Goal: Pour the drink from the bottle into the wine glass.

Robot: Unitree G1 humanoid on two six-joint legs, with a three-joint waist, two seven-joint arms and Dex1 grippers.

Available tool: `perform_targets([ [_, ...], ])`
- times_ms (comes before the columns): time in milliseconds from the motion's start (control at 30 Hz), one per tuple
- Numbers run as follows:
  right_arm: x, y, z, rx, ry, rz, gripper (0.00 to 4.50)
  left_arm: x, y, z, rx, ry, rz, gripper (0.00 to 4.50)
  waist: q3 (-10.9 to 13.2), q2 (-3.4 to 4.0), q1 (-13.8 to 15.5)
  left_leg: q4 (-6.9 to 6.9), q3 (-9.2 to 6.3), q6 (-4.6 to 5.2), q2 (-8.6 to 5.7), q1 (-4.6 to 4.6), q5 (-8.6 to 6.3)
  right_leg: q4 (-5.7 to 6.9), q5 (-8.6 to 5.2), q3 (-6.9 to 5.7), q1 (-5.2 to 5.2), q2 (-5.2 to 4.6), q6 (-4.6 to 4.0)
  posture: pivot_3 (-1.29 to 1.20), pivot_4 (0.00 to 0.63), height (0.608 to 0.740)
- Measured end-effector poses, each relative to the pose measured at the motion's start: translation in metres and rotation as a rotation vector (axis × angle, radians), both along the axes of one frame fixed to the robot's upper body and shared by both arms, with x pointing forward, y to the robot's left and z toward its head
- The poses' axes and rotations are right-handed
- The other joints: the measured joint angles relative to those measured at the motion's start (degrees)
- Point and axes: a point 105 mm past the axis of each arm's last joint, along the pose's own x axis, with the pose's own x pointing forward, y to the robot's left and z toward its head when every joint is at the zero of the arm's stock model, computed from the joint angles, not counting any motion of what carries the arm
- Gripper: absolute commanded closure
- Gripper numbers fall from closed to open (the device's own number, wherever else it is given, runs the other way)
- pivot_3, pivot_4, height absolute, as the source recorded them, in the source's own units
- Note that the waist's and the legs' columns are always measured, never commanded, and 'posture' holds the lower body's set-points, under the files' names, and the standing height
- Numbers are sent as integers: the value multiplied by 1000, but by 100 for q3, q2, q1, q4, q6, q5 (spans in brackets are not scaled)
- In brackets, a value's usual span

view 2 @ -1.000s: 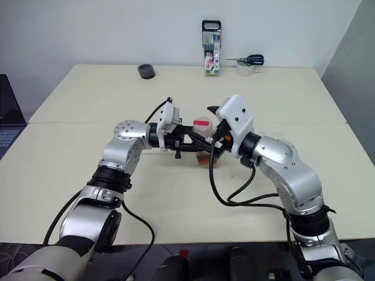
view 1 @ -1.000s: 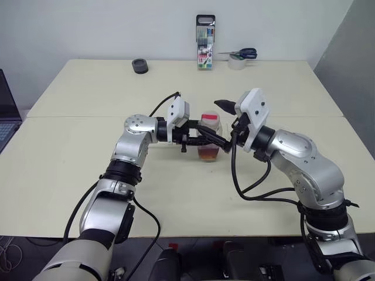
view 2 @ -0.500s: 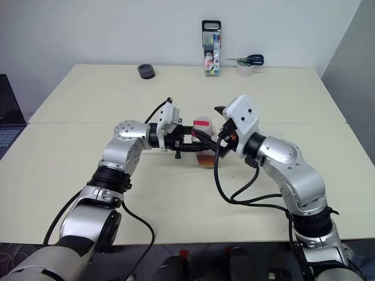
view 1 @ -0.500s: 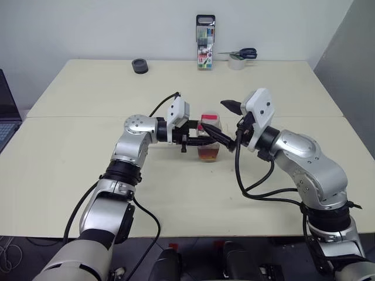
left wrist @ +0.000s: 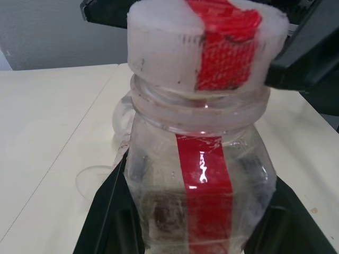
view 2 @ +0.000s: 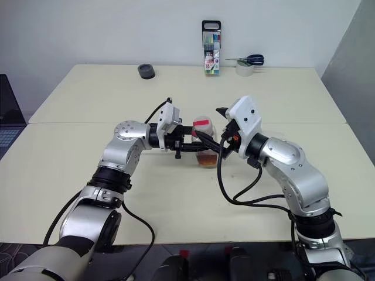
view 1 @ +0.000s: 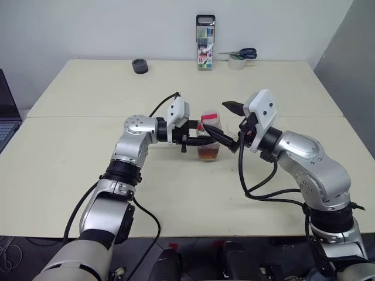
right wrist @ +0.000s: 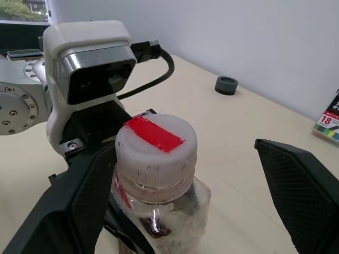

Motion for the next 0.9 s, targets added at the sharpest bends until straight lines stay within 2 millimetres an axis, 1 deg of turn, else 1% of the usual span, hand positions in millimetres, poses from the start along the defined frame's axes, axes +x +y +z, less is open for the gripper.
perform_targets([
  [233,-10,7,0,18,39,76,136,0,0,0,0,0,0,2787,0,0,0,0,0,0,0,0,0,0,0,0,0,0,0,0,150,740],
  [433,-5,6,-1,15,55,64,136,0,0,0,0,-1,1,2787,0,0,0,0,0,0,0,0,0,0,0,0,0,0,0,0,150,740],
  [567,-2,7,4,17,38,64,136,0,0,0,0,0,1,2787,0,0,-1,0,0,0,0,0,0,0,0,-1,0,0,0,0,150,740],
  [600,-2,7,5,18,34,64,509,0,0,0,0,0,1,2787,0,0,0,0,0,0,0,0,0,0,0,-1,0,0,0,0,150,740],
  [633,-2,7,5,17,33,63,759,0,0,-1,0,0,2,2787,0,0,0,0,0,0,0,0,0,0,0,0,0,0,0,0,150,740],
  [700,-1,7,4,18,37,62,1407,0,0,-2,0,3,2,2787,0,0,0,0,0,0,0,0,0,0,0,0,0,0,0,0,150,740],
  [900,-3,9,5,17,24,83,3624,-1,1,-5,0,13,7,2787,0,0,0,0,0,0,0,-1,0,0,0,0,0,0,0,0,150,740],
])
